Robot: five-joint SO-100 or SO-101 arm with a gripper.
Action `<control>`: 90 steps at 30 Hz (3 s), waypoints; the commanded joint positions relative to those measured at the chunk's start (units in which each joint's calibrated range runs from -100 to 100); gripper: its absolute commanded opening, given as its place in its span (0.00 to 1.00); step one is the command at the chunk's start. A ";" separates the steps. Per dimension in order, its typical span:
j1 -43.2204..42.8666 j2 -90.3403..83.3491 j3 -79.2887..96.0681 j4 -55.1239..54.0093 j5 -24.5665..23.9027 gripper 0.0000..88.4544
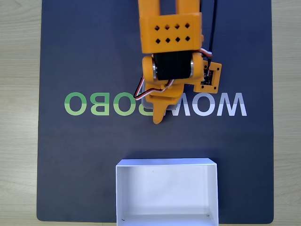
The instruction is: Grab the usb to bin
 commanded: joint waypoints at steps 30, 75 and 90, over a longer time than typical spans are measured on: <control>4.30 -39.09 -3.93 -13.69 1.43 0.01; 0.84 16.78 -49.10 -22.42 2.01 0.01; 0.25 16.95 -48.56 -23.20 4.90 0.19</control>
